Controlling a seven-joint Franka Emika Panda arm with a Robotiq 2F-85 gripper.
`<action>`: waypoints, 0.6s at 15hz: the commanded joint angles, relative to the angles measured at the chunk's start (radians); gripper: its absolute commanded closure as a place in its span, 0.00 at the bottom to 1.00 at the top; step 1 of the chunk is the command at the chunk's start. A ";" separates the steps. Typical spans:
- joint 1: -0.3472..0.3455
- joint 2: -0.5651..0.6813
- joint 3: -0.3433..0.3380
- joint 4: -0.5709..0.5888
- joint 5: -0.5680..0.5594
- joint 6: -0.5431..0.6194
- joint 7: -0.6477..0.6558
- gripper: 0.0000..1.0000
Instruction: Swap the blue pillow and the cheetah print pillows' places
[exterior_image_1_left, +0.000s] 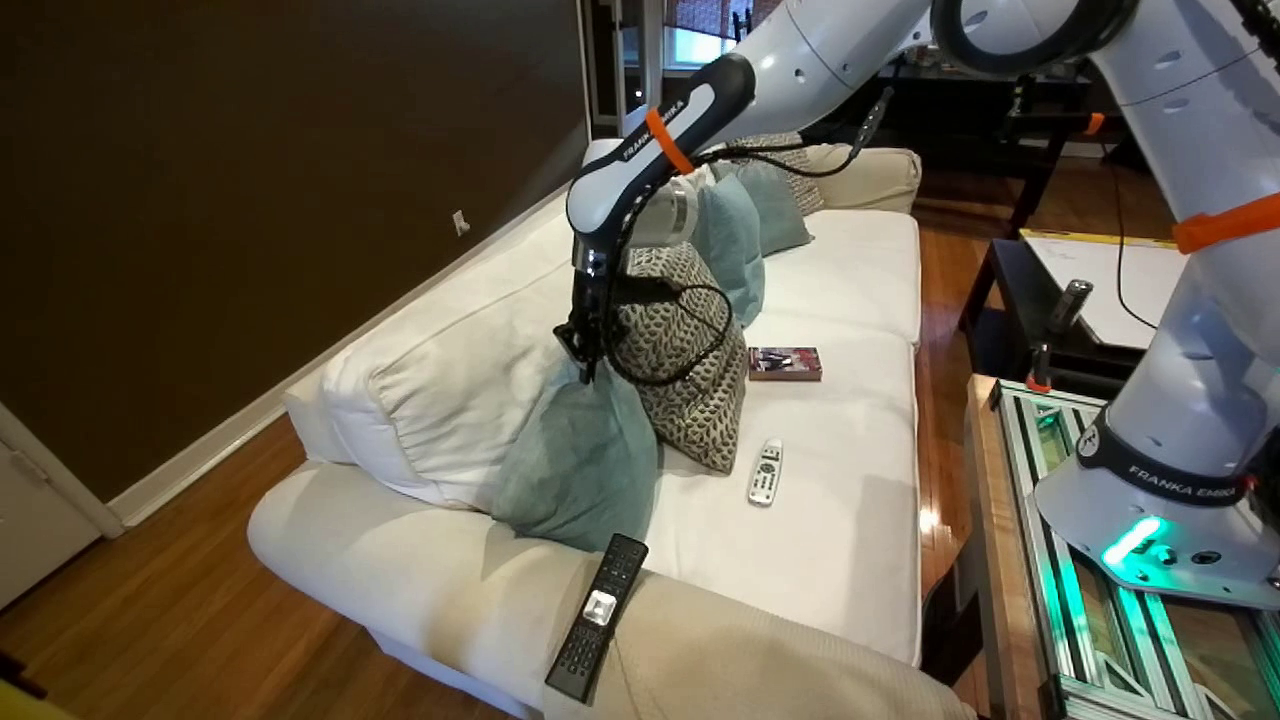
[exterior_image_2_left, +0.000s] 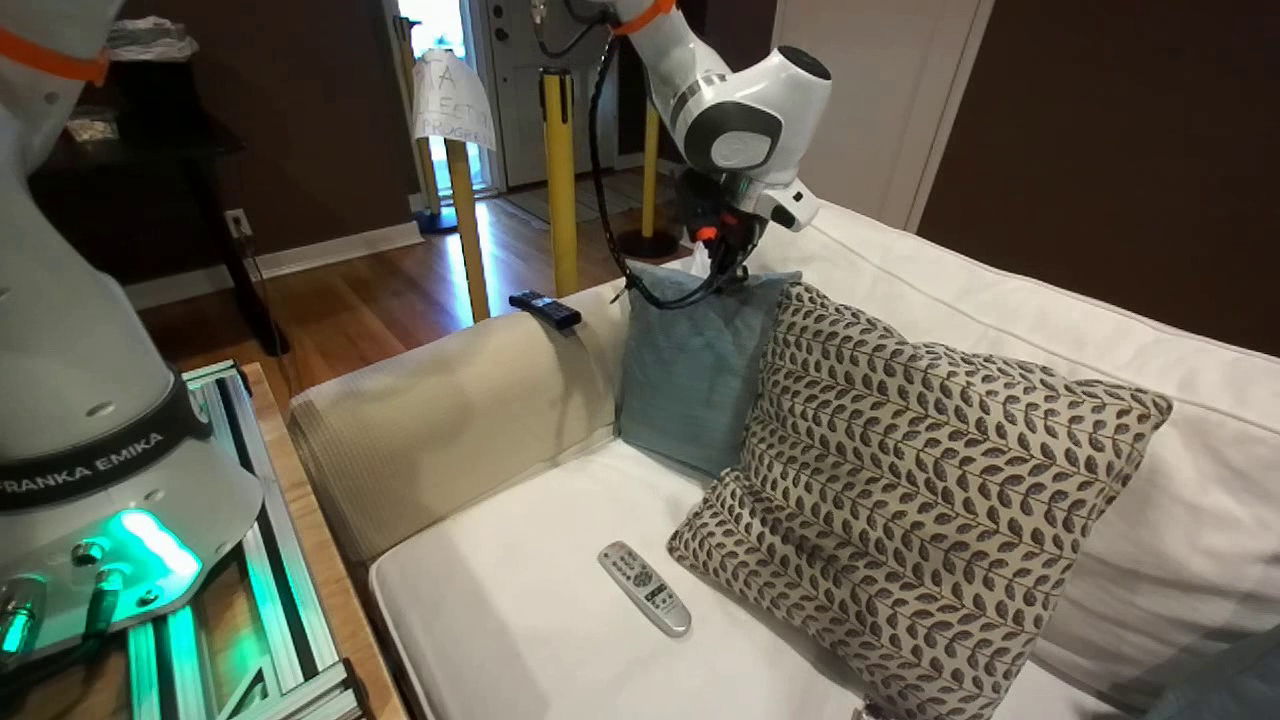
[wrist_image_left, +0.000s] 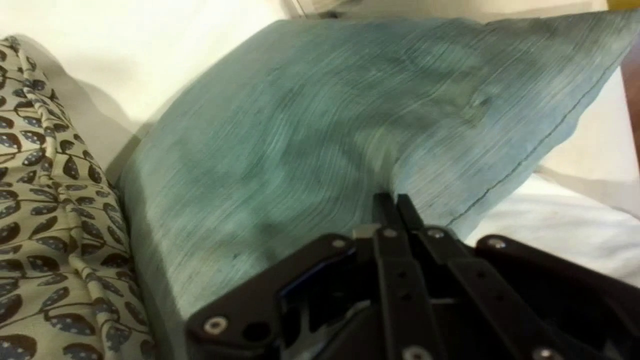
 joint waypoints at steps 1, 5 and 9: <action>-0.017 -0.134 0.002 -0.089 0.058 -0.105 -0.007 0.99; 0.007 -0.257 -0.038 -0.175 0.061 -0.148 0.064 0.99; 0.009 -0.357 -0.053 -0.237 0.064 -0.224 0.057 0.99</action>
